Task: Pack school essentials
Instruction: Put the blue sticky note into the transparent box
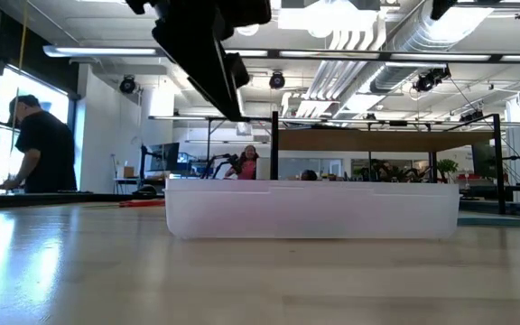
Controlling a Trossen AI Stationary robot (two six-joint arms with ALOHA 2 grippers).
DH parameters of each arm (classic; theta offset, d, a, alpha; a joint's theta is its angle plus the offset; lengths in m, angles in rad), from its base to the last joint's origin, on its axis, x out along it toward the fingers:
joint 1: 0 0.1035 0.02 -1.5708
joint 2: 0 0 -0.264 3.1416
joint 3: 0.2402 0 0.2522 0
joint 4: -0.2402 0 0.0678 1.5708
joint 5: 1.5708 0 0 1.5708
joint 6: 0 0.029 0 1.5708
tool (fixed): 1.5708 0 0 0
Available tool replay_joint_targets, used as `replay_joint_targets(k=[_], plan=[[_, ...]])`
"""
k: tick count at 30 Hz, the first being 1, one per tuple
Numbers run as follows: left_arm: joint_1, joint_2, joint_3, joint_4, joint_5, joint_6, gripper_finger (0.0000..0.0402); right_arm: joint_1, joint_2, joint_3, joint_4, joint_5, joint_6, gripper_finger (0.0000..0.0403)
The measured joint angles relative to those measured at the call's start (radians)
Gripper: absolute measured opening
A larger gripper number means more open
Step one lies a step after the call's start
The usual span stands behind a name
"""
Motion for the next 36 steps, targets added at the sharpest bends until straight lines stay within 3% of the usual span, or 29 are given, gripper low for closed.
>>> replay_joint_targets(k=[10,13,22,32,36], plan=[[-0.053,-0.064,-0.003,-0.067,-0.099,-0.009,0.0136,0.06,-0.006,-0.146,-0.002,-0.011,0.162,0.0241],[-0.076,-0.075,-0.031,0.005,-0.1,-0.009,0.0136,0.079,-0.006,-0.177,0.006,-0.017,0.202,0.0241],[-0.094,-0.207,-0.276,0.194,-0.1,-0.107,0.0135,0.128,-0.007,-0.261,0.019,-0.065,0.305,0.0241],[-0.089,-0.51,-0.537,0.404,-0.11,-0.113,0.0135,0.113,-0.023,-0.308,0.061,-0.054,0.321,0.0241],[-0.08,-0.635,-0.643,0.483,-0.169,-0.105,0.0135,0.096,-0.046,-0.308,0.063,-0.013,0.309,0.0241]])
